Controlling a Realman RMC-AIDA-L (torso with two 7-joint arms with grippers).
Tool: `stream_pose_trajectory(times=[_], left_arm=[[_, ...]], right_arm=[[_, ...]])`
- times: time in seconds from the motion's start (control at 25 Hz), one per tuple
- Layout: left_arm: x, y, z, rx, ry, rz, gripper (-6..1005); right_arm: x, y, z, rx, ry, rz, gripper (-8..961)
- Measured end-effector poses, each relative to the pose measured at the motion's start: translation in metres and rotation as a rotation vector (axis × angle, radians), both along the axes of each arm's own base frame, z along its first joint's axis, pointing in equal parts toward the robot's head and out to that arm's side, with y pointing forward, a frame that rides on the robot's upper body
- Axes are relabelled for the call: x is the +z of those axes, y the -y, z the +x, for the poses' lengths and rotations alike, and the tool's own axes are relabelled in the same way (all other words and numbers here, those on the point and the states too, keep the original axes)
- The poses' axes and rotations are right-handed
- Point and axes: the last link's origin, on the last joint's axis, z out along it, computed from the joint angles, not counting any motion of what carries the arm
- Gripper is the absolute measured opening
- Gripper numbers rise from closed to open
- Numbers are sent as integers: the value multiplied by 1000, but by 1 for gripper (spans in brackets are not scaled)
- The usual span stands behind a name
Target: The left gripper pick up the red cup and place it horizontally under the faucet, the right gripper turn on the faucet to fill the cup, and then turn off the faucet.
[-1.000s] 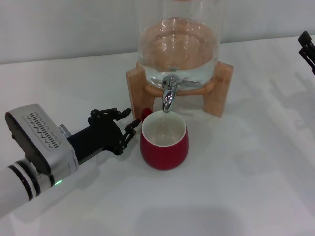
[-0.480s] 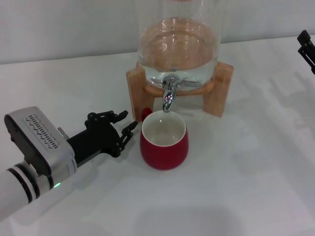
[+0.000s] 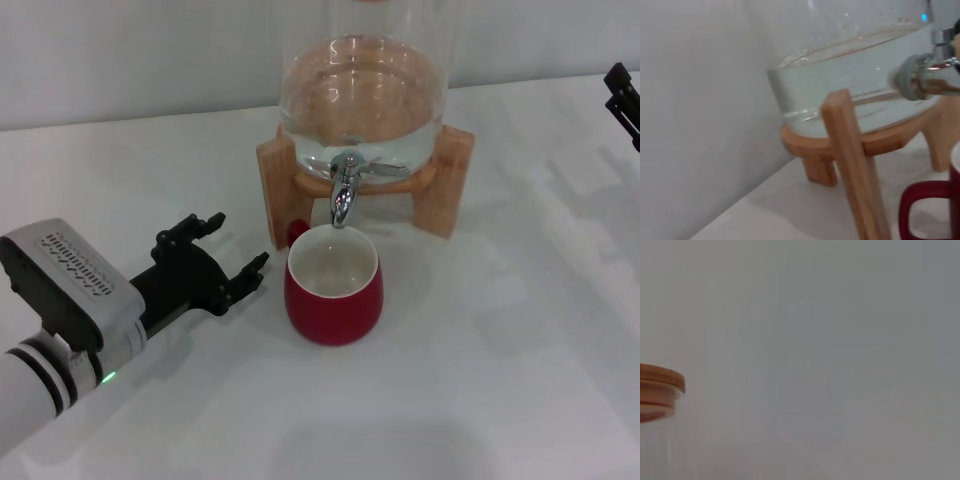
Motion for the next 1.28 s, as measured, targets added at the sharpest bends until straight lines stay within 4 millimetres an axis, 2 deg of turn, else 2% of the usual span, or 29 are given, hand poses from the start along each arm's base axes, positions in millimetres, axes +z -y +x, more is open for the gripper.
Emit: stream_pose_trajectory(times=[0.28, 0.36, 0.52, 0.92, 1.28], left_arm=[[4, -2, -5, 40, 12, 24, 666], [5, -3, -6, 41, 7, 28, 876], [8, -3, -10, 40, -8, 48, 875], [32, -12, -27, 109, 17, 161, 874], [77, -19, -50, 203, 141, 339, 873]], right_arm=[[0, 0, 0, 0, 0, 0, 841], [0, 0, 0, 0, 0, 0, 841], [1, 0, 0, 2, 1, 1, 841], [1, 0, 0, -2, 1, 0, 841], [-4, 0, -1, 9, 12, -29, 842]])
